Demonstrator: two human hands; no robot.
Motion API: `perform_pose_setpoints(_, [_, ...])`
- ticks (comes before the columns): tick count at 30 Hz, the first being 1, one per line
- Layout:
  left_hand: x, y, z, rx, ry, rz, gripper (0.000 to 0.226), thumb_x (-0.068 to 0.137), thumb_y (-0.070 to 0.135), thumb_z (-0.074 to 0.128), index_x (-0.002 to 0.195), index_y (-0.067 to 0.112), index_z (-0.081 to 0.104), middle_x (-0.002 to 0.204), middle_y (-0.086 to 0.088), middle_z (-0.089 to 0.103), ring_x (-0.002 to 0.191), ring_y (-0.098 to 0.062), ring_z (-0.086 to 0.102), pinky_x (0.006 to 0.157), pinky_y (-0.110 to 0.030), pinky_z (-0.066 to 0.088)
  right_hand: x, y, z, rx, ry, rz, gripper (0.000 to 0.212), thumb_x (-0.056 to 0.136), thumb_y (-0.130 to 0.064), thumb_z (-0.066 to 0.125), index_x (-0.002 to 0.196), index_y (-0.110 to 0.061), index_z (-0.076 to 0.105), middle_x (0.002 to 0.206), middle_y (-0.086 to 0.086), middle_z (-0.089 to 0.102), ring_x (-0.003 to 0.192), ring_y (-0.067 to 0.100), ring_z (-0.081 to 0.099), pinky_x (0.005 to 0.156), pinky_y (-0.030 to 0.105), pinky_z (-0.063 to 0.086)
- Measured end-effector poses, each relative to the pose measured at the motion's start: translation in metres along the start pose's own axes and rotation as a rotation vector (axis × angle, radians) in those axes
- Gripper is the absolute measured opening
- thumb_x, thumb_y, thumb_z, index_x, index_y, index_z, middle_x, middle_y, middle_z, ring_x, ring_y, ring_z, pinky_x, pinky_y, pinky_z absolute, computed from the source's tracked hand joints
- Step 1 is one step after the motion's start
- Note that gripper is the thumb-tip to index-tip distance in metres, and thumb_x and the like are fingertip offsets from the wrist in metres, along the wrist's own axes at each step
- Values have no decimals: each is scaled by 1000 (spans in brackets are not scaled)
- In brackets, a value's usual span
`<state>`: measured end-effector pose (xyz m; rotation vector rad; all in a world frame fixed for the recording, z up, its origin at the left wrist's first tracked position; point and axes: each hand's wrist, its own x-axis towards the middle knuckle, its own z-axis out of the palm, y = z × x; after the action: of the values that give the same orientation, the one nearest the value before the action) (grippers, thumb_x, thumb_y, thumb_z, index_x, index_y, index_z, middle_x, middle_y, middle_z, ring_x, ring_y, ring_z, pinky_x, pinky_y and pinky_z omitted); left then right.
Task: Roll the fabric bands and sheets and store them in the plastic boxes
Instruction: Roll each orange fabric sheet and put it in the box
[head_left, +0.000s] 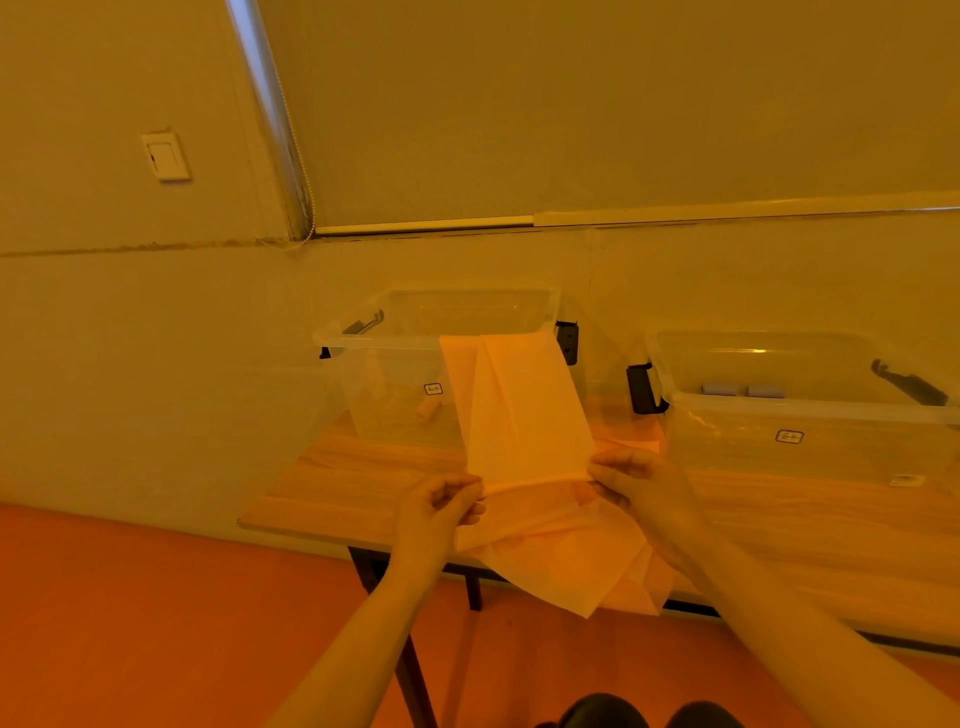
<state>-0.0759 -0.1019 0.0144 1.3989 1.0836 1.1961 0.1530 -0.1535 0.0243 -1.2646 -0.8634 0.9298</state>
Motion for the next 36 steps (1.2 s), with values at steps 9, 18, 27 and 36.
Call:
perform_pose_setpoints(9, [1, 3, -4, 8, -21, -16, 9, 85, 11, 68, 92, 6, 71, 83, -8, 73, 77, -17, 70, 65, -18, 55, -1, -1, -2, -101, -21, 29, 12, 82, -13, 71, 92, -18, 73, 92, 0, 71, 80, 12, 69, 59, 18, 53])
perform_pose_setpoints(18, [3, 5, -1, 30, 42, -13, 9, 83, 14, 71, 74, 12, 70, 77, -4, 74, 78, -19, 70, 75, -34, 55, 2, 0, 3, 124, 15, 87, 9, 81, -2, 69, 89, 0, 71, 87, 12, 73, 82, 22, 71, 63, 21, 56])
perform_pose_setpoints(27, [2, -1, 0, -31, 115, -32, 15, 80, 15, 74, 71, 7, 65, 79, -15, 70, 78, -27, 67, 73, -39, 53, 1, 1, 5, 85, -9, 37, 20, 77, -4, 72, 96, 0, 67, 92, 16, 70, 82, 26, 68, 64, 24, 56])
perform_pose_setpoints(36, [7, -3, -6, -11, -89, 21, 11, 88, 9, 63, 96, 16, 67, 80, 1, 63, 75, -13, 60, 68, -27, 51, 1, 0, 1, -72, -138, 42, 16, 87, -9, 64, 98, -17, 73, 103, 4, 70, 93, 21, 68, 69, 21, 55])
